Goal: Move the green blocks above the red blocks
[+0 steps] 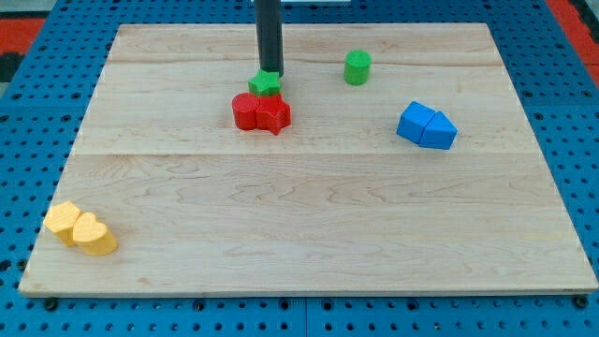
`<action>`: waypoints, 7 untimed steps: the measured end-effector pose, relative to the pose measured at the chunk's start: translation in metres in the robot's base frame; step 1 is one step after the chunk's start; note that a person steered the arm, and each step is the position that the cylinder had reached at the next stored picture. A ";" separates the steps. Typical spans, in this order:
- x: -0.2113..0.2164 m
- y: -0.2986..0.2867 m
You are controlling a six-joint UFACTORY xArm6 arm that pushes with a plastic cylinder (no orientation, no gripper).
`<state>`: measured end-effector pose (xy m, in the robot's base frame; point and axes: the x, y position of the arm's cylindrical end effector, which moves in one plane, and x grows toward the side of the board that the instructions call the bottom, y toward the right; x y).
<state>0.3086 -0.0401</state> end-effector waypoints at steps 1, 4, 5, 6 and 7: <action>0.003 -0.013; -0.074 0.089; -0.056 0.162; -0.022 0.129; 0.000 0.082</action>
<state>0.3082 0.0424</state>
